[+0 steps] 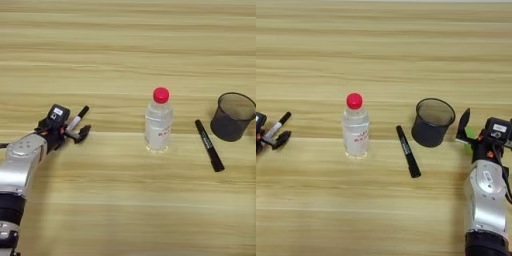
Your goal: Move the objects on the table
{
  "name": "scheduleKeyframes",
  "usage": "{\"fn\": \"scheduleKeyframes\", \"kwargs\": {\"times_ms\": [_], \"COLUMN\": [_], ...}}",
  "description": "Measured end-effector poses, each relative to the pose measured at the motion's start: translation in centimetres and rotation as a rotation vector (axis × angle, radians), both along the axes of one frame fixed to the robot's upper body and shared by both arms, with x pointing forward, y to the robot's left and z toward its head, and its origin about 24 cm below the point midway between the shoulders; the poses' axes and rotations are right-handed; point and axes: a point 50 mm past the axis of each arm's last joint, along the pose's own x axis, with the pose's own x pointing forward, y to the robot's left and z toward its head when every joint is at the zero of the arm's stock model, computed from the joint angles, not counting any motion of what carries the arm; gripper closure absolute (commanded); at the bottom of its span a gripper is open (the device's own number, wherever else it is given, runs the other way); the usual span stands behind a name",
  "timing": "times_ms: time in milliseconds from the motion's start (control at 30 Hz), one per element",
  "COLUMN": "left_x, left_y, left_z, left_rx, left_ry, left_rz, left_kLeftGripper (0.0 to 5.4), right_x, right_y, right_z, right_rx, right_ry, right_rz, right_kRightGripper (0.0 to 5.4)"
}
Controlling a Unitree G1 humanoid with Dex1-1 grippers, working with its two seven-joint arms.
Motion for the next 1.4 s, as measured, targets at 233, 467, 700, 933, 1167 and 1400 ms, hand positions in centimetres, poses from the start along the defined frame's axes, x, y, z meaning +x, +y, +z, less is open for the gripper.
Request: {"fn": "scheduleKeyframes", "kwargs": {"times_ms": [233, 467, 700, 933, 1167, 1400], "left_x": [0.4, 0.5, 0.5, 0.5, 0.4, 0.3], "left_y": [0.7, 0.6, 0.5, 0.4, -0.1, -2.7], "left_z": [0.3, 0.3, 0.3, 0.3, 0.1, -0.2], "left_rx": [0.027, 0.027, 0.021, 0.017, 0.004, -0.079], "left_ry": [0.025, 0.041, 0.047, 0.05, 0.054, 0.058], "left_rz": [-0.021, -0.043, -0.052, -0.058, -0.065, -0.085], "left_kLeftGripper": [1.57, 2.34, 3.0, 3.78, 4.58, 4.7], "right_x": [0.0, -0.2, -0.2, -0.2, -0.2, -0.2], "right_y": [0.4, 0.6, 0.7, 0.7, 0.6, 0.6], "right_z": [0.5, 0.5, 0.4, 0.4, 0.4, 0.4], "right_rx": [0.004, 0.009, 0.014, 0.015, 0.015, 0.016], "right_ry": [-0.027, -0.031, -0.021, -0.02, -0.021, -0.021], "right_rz": [-0.007, -0.007, -0.008, -0.009, -0.009, -0.009], "right_kRightGripper": [0.0, 0.0, 0.0, 0.0, 0.0, 0.0]}}
